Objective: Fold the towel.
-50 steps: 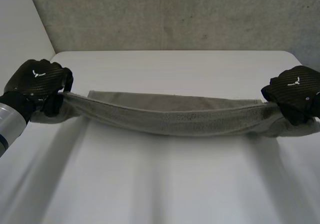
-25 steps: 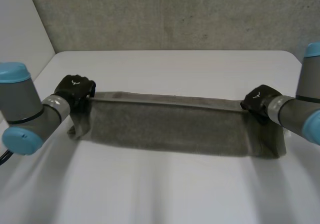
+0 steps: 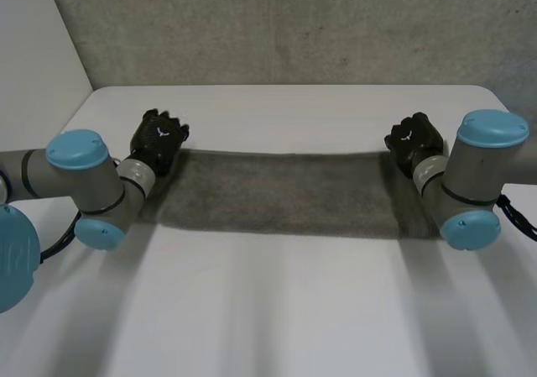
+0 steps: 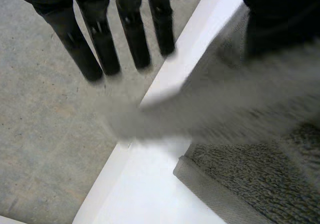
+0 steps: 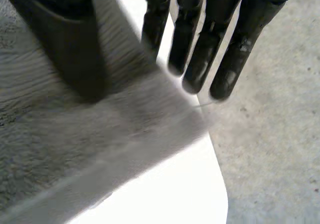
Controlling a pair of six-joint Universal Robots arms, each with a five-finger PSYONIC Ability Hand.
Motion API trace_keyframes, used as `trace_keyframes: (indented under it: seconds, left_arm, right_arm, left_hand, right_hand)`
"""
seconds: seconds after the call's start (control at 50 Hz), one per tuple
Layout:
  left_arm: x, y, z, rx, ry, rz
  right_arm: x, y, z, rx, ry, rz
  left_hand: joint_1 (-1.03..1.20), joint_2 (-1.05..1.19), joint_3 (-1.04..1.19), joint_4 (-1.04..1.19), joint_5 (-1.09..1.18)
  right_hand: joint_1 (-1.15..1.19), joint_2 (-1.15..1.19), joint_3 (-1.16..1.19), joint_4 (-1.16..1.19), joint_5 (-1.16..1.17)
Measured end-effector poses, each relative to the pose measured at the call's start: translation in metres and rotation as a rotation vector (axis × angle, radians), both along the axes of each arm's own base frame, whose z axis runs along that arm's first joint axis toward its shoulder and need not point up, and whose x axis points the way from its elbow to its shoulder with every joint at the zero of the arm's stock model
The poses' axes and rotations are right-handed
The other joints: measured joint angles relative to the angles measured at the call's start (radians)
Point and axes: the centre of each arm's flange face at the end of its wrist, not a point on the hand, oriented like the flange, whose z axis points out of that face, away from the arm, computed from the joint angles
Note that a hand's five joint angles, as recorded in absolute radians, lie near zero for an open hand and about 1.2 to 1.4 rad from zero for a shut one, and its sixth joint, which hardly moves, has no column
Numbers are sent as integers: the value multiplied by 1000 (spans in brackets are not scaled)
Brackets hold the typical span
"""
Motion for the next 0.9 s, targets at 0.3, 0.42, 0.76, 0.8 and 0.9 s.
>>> trace_keyframes:
  seconds: [0.3, 0.42, 0.76, 0.8, 0.9]
  left_arm:
    - [-7, 16, 39, -9, 88, -23]
    - [-5, 30, 71, 36, 235, -55]
    - [29, 53, 60, 268, 285, 1]
    - [33, 55, 55, 281, 265, 12]
    - [40, 56, 42, 287, 207, 27]
  right_arm:
    - [-6, 13, 64, -52, -184, -52]
    - [-12, 34, 94, -50, -262, -27]
    - [-26, 105, 77, 171, -231, 37]
    - [-28, 111, 72, 193, -230, 46]
    - [-33, 117, 63, 231, -228, 45]
  left_hand:
    - [-268, -294, -313, -279, -338]
    - [-268, -294, -314, -279, -341]
    - [-269, -294, -316, -279, -342]
    - [-269, -294, -316, -279, -342]
    - [-269, -294, -316, -279, -342]
  right_hand:
    - [-523, -482, -511, -497, -523]
    - [-524, -482, -511, -497, -523]
    - [-525, -482, -511, -497, -523]
    - [-524, -482, -511, -497, -523]
    - [-522, -482, -511, -497, -522]
